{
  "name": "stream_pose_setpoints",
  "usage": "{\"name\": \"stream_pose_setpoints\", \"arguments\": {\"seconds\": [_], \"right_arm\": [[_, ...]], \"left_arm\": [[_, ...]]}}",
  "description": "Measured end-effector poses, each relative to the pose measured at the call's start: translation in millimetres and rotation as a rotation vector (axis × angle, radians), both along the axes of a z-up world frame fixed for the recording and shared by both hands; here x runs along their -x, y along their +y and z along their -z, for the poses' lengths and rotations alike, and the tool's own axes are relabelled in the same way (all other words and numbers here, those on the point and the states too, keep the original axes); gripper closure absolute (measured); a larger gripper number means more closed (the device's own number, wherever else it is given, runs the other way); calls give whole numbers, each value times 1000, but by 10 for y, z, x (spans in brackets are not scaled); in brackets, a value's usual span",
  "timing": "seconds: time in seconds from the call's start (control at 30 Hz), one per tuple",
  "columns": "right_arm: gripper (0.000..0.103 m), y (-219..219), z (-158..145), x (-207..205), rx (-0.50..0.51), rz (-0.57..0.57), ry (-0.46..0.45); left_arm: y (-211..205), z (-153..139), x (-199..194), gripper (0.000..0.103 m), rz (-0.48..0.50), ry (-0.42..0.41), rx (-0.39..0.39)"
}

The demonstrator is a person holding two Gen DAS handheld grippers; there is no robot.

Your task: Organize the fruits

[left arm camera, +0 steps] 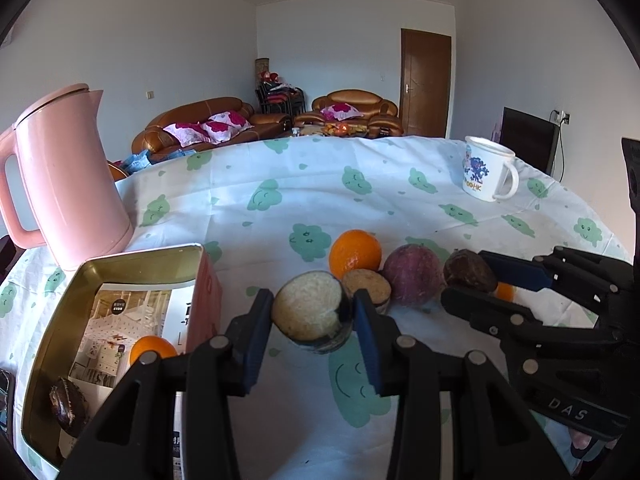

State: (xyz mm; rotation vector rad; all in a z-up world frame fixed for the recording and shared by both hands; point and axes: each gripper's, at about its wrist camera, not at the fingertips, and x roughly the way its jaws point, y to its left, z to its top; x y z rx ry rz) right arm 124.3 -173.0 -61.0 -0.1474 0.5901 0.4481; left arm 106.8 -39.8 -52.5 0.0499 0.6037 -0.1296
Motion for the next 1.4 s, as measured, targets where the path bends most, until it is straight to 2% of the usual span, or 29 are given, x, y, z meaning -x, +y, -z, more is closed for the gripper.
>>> {"name": "stream_pose_setpoints", "arguments": {"seconds": [0.77,1.4], "right_arm": [[63,-9,-94,182,-13,-16,-106],[63,-45,-152,303,-33,-14,-177]], "left_arm": [[24,-105,231,61,-49,-117,-4],[39,-152,331,61,-64,-158,3]]}}
